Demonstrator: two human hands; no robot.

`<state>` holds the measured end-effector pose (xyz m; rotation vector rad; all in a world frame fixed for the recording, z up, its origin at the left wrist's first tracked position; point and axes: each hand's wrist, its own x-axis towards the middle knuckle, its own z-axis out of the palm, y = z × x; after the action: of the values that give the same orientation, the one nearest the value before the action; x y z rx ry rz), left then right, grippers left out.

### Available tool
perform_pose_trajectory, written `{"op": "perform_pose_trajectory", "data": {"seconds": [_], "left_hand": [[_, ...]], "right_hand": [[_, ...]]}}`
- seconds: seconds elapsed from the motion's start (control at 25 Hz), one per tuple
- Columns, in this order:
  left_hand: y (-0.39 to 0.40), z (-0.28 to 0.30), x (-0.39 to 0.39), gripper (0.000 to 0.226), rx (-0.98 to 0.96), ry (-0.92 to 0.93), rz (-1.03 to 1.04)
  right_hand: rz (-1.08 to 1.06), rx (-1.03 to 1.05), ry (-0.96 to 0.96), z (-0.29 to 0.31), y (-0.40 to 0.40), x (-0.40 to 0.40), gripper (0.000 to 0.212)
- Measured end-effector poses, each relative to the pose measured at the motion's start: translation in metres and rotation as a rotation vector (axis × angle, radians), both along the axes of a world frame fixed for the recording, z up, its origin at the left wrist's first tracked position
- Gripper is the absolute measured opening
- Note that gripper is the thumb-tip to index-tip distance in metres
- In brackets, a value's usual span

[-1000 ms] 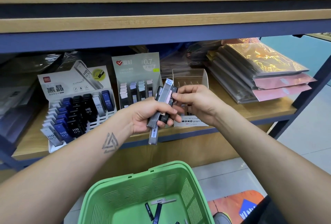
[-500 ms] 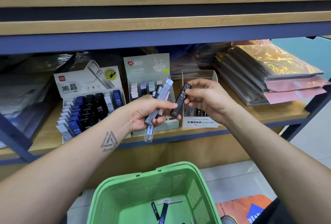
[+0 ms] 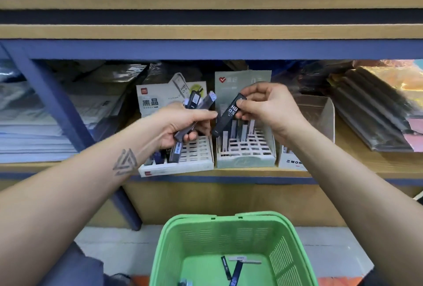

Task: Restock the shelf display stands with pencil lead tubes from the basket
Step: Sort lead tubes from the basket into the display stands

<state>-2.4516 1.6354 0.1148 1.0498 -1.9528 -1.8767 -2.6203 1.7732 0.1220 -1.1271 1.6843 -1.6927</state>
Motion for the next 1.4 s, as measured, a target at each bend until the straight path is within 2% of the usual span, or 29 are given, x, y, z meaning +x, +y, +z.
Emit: {"op": "perform_pose_trajectory", "data": {"seconds": [0.16,0.28,0.36,0.6,0.92,1.16,1.2,1.32,1.4], "left_hand": [[-0.035,0.011,0.034,0.032,-0.057,-0.044,0.118],[-0.051,0.009,0.05,0.032,-0.037,-0.06,0.147],[-0.056,0.006,0.053,0.029,-0.072,-0.084,0.164],[-0.061,0.002,0.054,0.029,-0.09,-0.118,0.2],[-0.057,-0.002,0.058,0.027,-0.064,-0.169,0.18],[-0.055,-0.001,0.058,0.027,-0.051,-0.188,0.171],[-0.055,0.0,0.058,0.028,-0.043,-0.19,0.163],[-0.053,0.004,0.056,0.035,-0.002,-0.169,0.133],[-0.052,0.007,0.056,0.038,0.061,-0.13,0.105]], "right_hand": [[-0.04,0.024,0.331,-0.001,-0.036,0.025,0.01],[-0.047,0.143,0.633,-0.009,-0.065,0.038,0.005],[-0.042,0.237,0.752,-0.017,-0.082,0.044,0.004],[0.003,0.256,0.777,-0.035,-0.11,0.058,0.014],[0.069,0.22,0.743,-0.04,-0.113,0.067,0.014],[0.14,0.329,0.786,-0.042,-0.109,0.07,0.012],[0.113,0.325,0.809,-0.046,-0.107,0.072,0.01],[0.034,0.31,1.02,-0.053,-0.103,0.077,0.033],[0.035,0.336,1.095,-0.051,-0.103,0.078,0.041]]}}
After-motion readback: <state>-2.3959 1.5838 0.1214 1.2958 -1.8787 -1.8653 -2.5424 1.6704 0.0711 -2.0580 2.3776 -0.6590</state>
